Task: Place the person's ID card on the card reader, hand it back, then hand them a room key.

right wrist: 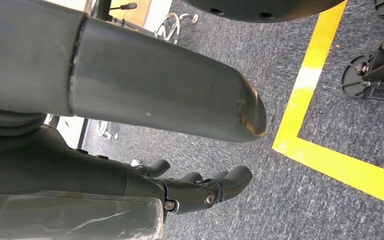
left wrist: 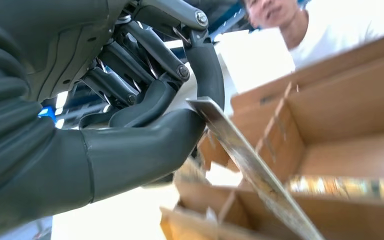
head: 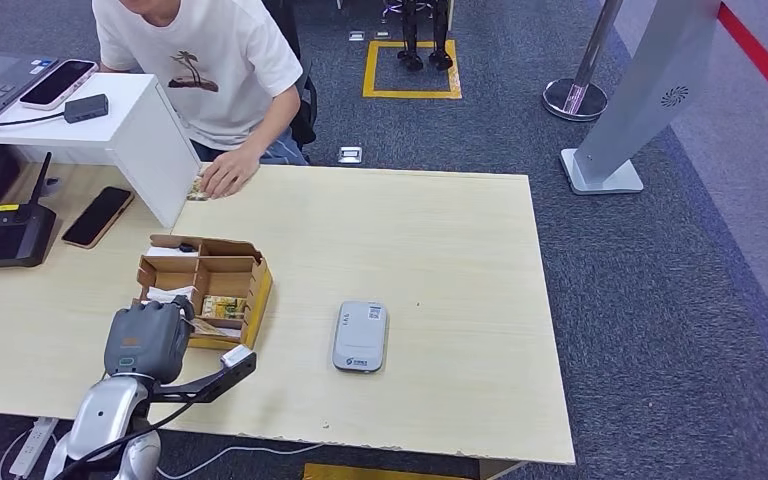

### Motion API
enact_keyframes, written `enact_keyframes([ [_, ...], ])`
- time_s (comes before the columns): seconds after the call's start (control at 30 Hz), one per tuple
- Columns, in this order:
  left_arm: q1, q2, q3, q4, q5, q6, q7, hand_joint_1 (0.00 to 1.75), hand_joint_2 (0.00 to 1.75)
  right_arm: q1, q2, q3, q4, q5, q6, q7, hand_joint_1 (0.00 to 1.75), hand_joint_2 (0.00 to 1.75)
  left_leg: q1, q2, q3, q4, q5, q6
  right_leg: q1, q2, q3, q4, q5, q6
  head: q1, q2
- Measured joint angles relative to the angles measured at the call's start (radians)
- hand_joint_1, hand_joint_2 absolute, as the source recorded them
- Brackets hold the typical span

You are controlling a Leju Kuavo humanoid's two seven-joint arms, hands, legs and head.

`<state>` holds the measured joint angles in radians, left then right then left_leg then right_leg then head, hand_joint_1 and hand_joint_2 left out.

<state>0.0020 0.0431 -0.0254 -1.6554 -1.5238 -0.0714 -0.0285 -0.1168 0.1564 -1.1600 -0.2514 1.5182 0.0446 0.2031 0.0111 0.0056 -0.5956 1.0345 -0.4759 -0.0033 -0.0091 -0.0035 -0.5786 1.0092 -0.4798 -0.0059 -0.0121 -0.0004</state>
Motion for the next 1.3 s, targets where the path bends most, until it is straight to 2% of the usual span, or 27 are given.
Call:
enact_keyframes([
  [0.17,-0.056,0.06,-0.012,-0.038,0.021,-0.035,-0.016,1.75,1.75,0.0,0.0,-0.001,0.0,-0.001,0.0,-0.006,0.0,0.0,0.0,0.0,0.0,0.0,0.0,0.0,0.0,0.0,0.0,0.0,0.0,0.0,0.0,0.0],
  [0.43,-0.168,0.154,-0.099,-0.078,0.148,-0.087,-0.031,1.75,1.75,0.0,0.0,-0.001,0.0,-0.001,0.002,-0.009,0.0,0.0,0.0,0.0,0.0,0.0,0.0,0.0,0.0,0.0,0.0,0.0,0.0,0.0,0.0,0.0],
  [0.67,-0.241,0.196,-0.154,-0.082,0.172,-0.091,-0.03,1.75,1.75,0.0,0.0,-0.001,0.0,-0.001,0.003,-0.015,0.0,0.0,0.0,0.0,0.0,0.0,0.0,0.0,0.0,0.0,0.0,0.0,0.0,0.0,0.0,0.0],
  [0.8,-0.267,0.198,-0.164,-0.083,0.117,-0.056,0.029,1.75,1.75,0.0,0.0,-0.001,0.0,-0.001,0.002,-0.014,0.0,0.0,0.0,0.0,0.0,0.0,0.0,0.0,0.0,0.0,0.0,0.0,0.0,0.0,0.0,0.0],
  [0.93,-0.286,0.179,-0.164,-0.083,0.009,-0.02,0.099,1.75,1.75,-0.001,0.003,-0.001,0.0,0.0,-0.001,-0.006,0.0,0.0,0.0,0.0,0.0,0.0,0.0,0.0,0.0,0.0,0.0,0.0,0.0,0.0,0.0,0.0],
  [1.3,-0.288,0.131,-0.085,-0.079,-0.002,0.0,0.144,1.75,1.75,-0.002,0.008,-0.001,0.0,0.003,-0.002,-0.001,0.0,0.0,0.0,0.0,0.0,0.0,0.0,0.0,0.0,0.0,0.0,0.0,0.0,0.0,0.0,0.0],
])
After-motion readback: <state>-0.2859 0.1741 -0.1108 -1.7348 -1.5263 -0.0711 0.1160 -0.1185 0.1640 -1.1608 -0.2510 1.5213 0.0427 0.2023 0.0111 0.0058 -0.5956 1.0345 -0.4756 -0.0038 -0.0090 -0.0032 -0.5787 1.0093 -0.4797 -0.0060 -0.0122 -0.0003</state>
